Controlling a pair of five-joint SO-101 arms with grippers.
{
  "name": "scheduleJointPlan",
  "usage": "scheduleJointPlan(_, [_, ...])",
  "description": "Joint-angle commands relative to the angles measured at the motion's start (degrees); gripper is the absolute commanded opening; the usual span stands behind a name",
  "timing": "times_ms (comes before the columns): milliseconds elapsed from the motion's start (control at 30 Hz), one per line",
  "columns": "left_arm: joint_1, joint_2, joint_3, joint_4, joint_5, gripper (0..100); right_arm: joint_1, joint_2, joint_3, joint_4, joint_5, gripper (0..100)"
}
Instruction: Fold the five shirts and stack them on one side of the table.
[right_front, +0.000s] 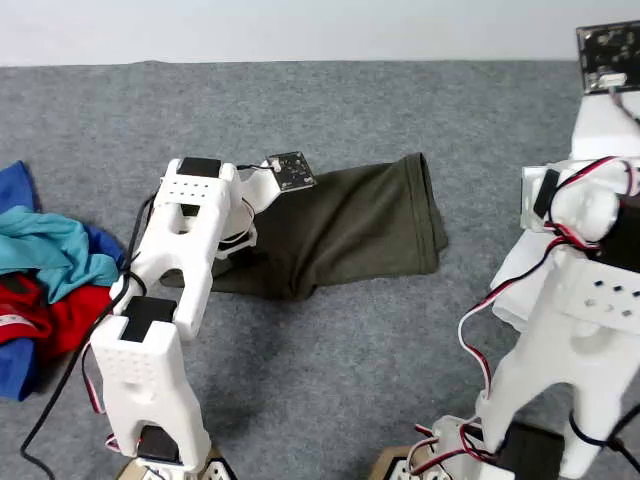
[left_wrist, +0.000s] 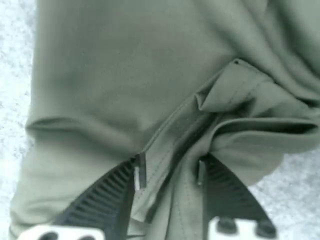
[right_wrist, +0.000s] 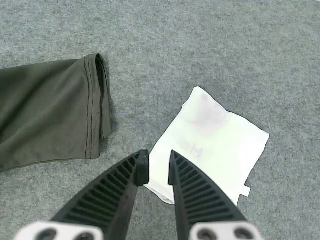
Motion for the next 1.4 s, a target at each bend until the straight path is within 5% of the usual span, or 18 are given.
scheduleJointPlan(0, [-0.9, 0.1, -2.1, -1.1, -1.3, 18, 0.7, -1.5, -0.1, 2.2, 0.5, 8.3])
scheduleJointPlan(1033, [-8.3, -0.4, -10.2, -3.0, -6.8, 18, 0.8, -1.4, -0.1, 2.2, 2.8, 8.3])
scheduleJointPlan(1367, [-6.6, -6.1, -12.4, 16.7, -6.7, 12, 0.6, -1.4, 0.0, 2.2, 2.5, 8.0])
